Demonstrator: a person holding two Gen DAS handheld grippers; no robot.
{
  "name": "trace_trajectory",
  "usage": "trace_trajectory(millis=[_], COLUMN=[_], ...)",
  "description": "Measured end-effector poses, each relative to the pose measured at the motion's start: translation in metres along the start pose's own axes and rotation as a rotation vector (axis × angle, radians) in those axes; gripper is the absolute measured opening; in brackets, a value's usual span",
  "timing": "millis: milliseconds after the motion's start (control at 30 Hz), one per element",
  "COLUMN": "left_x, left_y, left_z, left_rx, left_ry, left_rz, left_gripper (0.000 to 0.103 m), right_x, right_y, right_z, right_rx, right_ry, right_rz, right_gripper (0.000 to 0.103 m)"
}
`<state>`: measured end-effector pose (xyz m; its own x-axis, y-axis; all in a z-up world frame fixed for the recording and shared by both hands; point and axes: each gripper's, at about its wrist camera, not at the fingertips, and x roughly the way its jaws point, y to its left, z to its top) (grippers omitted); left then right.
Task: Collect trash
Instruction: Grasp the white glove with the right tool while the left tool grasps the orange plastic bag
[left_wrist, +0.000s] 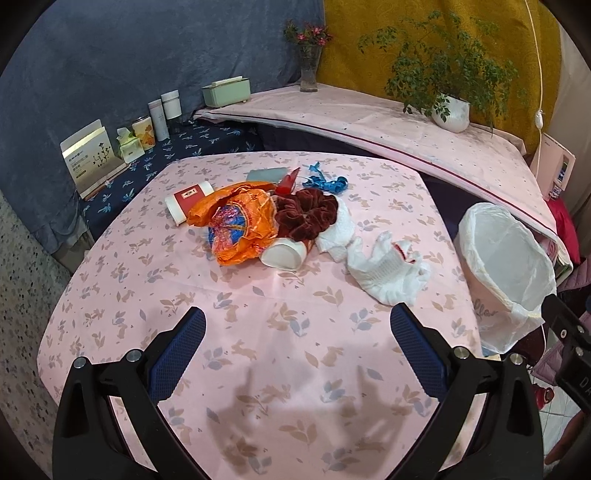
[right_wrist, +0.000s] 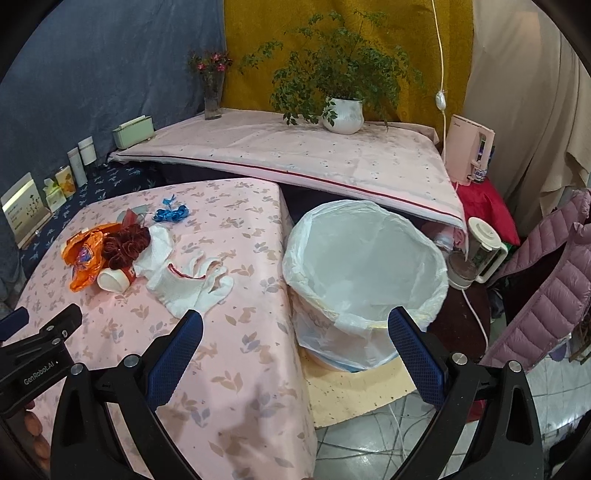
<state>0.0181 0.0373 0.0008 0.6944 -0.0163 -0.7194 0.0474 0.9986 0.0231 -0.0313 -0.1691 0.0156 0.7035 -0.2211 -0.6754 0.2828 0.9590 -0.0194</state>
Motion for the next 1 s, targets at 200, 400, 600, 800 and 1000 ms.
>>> trace_trajectory(millis=[200, 400, 600, 800, 1000], left_x=[0.021, 0.049, 0.075, 0.098, 0.124], left_y=[0.033, 0.070, 0.093, 0.111, 0.110], left_z=[0.010, 0.021, 0.031, 0.041, 0.048], left_rx=[-0.030, -0.092, -0.100, -0.144, -0.168], left_ry=[-0.004, 0.003, 0.021, 0.044, 0.086], left_rz=[-0.003, 0.021, 0.022, -0.010, -0.067], left_gripper=[0.096, 0.096, 0.096, 0.095, 0.088], right_x=[0.023, 0.058, 0.098, 0.133, 0.161], right_y=[0.029, 0.060, 0.093, 0.110, 0.116], right_z=[0.008, 0.012, 0.010, 0.006, 0.002], right_rx=[-0.017, -0.057, -0.115, -0.130, -0.092], right_ry=[-0.003, 0.030, 0.105, 0.183, 0.259], right_rz=[0.045, 0.064, 0.069, 0.095, 0.121], right_gripper=[0.095, 0.088, 0.081, 0.070, 0.046])
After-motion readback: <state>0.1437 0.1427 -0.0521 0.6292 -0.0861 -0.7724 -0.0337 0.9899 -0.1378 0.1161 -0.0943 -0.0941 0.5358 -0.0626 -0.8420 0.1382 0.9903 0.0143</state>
